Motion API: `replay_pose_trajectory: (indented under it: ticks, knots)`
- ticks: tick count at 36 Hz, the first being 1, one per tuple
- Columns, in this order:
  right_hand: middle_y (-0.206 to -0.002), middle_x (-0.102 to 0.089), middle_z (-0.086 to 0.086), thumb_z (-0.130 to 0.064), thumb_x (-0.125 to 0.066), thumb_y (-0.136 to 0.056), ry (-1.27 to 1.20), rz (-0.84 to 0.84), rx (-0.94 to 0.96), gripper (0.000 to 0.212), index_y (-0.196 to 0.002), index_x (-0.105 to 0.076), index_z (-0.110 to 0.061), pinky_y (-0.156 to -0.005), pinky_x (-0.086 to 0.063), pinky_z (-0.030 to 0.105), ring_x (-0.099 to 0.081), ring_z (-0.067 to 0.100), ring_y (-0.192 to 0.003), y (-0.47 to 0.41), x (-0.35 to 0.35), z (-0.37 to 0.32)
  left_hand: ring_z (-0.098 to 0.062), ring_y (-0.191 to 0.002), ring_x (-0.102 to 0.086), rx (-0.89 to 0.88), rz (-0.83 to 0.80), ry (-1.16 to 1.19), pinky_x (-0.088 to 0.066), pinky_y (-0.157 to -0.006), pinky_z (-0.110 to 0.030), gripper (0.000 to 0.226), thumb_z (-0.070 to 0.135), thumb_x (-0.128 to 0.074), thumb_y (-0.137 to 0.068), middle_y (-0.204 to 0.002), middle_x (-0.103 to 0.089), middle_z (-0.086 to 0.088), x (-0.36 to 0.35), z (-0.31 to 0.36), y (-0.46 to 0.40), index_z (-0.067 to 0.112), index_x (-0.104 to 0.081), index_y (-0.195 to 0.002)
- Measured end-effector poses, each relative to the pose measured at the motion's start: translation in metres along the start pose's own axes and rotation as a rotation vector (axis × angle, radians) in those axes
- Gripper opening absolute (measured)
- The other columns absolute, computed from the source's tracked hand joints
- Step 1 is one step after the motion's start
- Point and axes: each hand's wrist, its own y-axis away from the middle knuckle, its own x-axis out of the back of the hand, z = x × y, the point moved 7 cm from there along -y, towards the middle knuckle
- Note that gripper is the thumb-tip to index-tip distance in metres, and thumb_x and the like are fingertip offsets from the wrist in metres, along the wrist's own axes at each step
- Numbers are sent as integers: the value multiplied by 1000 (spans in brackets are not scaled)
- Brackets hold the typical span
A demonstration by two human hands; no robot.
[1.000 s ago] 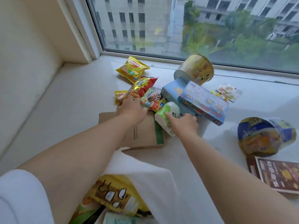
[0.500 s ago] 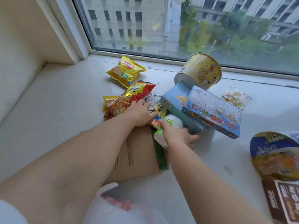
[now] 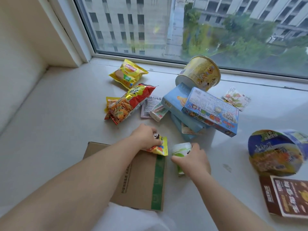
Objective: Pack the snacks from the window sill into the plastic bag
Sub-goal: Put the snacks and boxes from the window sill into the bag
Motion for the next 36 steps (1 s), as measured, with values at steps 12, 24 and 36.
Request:
replay_pose_trajectory:
  ticks: [12, 24, 36]
  knots:
    - [-127, -39, 6, -51, -66, -70, 221, 26, 351, 77, -133, -33, -22, -94, -39, 36, -42, 27, -116, -13, -15, -39, -16, -95, -39, 148, 620, 637, -29, -80, -20, 22, 38, -63, -88, -123, -42, -8, 76, -37, -7, 18, -54, -90]
    - [-92, -59, 9, -59, -83, -33, 343, 355, 420, 89, -108, -60, -17, -71, -51, 37, -60, 30, -85, -28, -30, -58, -28, -131, -35, 158, 428, 191, -35, -104, -38, 87, 45, -72, -78, -141, -36, -12, 48, -19, -81, 20, -25, -146]
    - [-122, -44, 6, -52, -70, -69, 317, 254, 452, 82, -136, -34, -23, -91, -37, 35, -45, 28, -113, -19, -33, -55, -22, -87, -57, 389, 315, 552, -47, -71, -29, 41, 32, -71, -78, -107, -62, -4, 22, -26, -49, 21, -52, -113]
